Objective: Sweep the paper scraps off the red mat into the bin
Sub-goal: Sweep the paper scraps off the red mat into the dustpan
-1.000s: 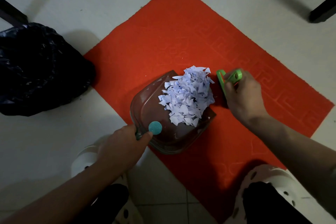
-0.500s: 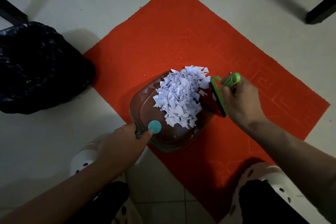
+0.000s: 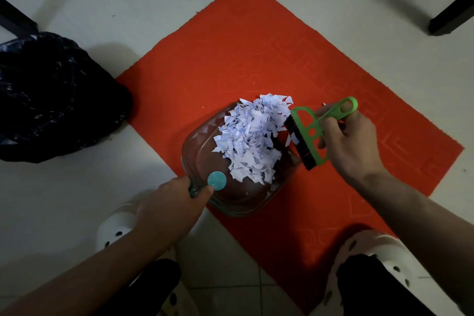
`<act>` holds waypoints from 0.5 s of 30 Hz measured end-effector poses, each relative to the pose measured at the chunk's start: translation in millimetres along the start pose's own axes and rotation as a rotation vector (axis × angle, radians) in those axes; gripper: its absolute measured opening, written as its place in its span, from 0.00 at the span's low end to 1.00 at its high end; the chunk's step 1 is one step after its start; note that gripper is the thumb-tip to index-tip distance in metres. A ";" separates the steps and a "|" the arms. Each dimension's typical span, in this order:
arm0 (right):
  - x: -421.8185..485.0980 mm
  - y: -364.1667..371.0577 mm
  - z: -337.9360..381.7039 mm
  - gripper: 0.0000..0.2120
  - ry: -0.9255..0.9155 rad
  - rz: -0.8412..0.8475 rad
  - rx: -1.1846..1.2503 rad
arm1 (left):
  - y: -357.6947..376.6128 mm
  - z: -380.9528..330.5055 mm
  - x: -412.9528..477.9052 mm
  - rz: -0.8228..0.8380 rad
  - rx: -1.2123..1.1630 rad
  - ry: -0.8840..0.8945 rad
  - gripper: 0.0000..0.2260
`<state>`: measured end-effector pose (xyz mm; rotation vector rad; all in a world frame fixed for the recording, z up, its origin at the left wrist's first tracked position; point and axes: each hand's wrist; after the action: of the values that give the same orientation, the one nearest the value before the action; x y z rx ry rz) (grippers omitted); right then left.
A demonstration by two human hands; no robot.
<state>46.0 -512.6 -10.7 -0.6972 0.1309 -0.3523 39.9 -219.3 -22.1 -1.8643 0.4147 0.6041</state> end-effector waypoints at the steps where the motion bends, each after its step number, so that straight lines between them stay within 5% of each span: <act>1: 0.5 -1.3 -2.5 0.10 0.002 -0.011 -0.008 | -0.9 -1.0 -0.8 0.002 0.001 0.000 0.18; 11: -14.2 12.3 -4.0 0.17 -0.037 0.119 -0.033 | -1.3 -4.8 -3.7 0.002 0.007 0.018 0.17; 15: -17.7 13.3 8.0 0.09 -0.062 0.103 0.078 | 0.0 -3.9 -2.7 0.002 0.007 0.007 0.17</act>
<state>35.0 -491.9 -13.2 -0.6208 0.0930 -0.2356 38.5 -222.9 -19.4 -1.8601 0.4227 0.5962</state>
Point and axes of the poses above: each hand's wrist, its own x-axis towards the middle knuckle, its own y-axis out of the palm, z = x × y, and after that the axes turned 5 degrees about -y, right-handed
